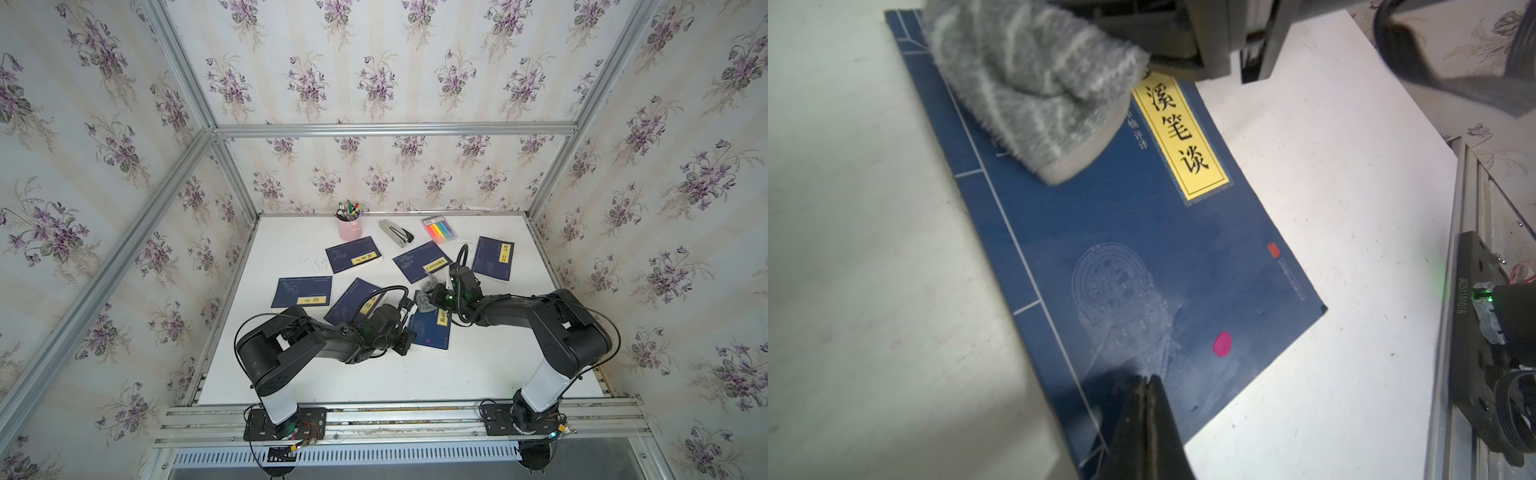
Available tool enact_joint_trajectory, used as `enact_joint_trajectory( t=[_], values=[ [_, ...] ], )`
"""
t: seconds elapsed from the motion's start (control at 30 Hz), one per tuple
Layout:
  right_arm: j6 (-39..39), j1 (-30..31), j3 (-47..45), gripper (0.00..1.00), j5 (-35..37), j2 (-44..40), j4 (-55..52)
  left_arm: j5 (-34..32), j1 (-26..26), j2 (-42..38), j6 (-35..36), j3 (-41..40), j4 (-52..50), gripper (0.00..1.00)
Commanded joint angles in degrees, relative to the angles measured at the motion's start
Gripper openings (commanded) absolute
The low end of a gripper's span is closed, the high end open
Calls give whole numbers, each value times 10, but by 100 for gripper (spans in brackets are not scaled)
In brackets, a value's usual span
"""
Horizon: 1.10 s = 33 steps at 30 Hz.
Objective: Wipe the cover of the book
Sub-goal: Wipe the dirt from the cover of the book.
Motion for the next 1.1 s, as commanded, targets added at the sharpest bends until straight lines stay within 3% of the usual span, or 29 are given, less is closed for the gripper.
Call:
enact_joint_trajectory(
  t=[0.0, 0.4, 0.73, 1.07],
  values=[
    [-27, -10, -11, 0, 40, -27, -51, -28, 1, 14, 3, -7, -124, 0],
    [-54, -38, -43, 0, 103, -103, -126, -22, 1, 23, 2, -4, -115, 0],
    [-35, -38, -68, 0, 35, -108, -79, -13, 1, 35, 10, 7, -118, 0],
    [-31, 12, -29, 0, 43, -70, -72, -15, 1, 42, 12, 6, -114, 0]
  ],
)
